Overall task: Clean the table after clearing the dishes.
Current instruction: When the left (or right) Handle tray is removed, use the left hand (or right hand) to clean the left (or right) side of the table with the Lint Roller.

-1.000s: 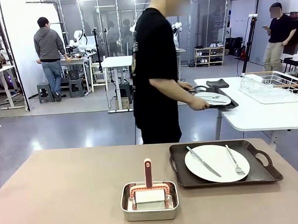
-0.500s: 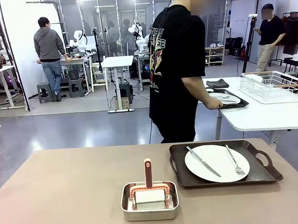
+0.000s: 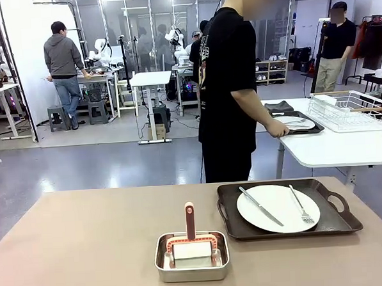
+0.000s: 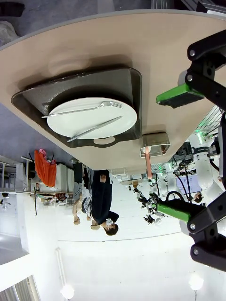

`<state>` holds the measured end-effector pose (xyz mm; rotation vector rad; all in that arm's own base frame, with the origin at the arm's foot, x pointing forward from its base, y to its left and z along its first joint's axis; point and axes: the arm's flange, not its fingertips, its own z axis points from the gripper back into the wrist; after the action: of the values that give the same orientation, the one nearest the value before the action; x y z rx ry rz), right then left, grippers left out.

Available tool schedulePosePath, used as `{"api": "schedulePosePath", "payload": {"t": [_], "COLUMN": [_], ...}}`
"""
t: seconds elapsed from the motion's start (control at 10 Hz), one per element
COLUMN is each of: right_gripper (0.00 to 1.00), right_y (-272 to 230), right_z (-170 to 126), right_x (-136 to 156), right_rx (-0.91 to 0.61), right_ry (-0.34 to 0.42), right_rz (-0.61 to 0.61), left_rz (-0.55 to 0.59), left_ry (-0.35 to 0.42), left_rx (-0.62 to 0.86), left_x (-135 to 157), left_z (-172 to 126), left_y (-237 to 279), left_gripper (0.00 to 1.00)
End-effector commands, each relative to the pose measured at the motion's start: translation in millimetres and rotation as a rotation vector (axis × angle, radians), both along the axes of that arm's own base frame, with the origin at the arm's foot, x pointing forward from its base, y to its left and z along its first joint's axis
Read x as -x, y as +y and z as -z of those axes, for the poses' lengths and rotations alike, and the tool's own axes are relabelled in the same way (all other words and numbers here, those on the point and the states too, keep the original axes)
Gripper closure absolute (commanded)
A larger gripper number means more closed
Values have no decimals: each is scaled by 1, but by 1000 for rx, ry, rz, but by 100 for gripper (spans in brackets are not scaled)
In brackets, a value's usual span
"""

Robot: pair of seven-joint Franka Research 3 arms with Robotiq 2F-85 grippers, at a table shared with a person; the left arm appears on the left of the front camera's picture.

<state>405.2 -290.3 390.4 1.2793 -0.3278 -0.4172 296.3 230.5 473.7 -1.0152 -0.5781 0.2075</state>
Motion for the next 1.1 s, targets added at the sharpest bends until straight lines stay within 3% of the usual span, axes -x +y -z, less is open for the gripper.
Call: {"api": "schedulePosePath", "payload": {"t": [0.0,0.3,0.6,1.0], "right_gripper": [0,0,0,0], "right_y": [0,0,0,0], "right_z": [-2,-2,-2,-2], "right_x": [1,1,1,1], "right_rx": [-1,-1,-1,-1], "right_ry": [-2,-2,-2,-2], "right_rz": [2,2,2,2], "left_rz": [163,477,740,1066], "left_ry": [-110,-202,-303,-411], "left_rx": [-119,-384,-631,-942], "left_x": [-9,-60,-107,-104], "left_z": [-35,-84,-94,-75], "left_y": [-10,-90,-194,-329], "left_gripper": [0,0,0,0]}}
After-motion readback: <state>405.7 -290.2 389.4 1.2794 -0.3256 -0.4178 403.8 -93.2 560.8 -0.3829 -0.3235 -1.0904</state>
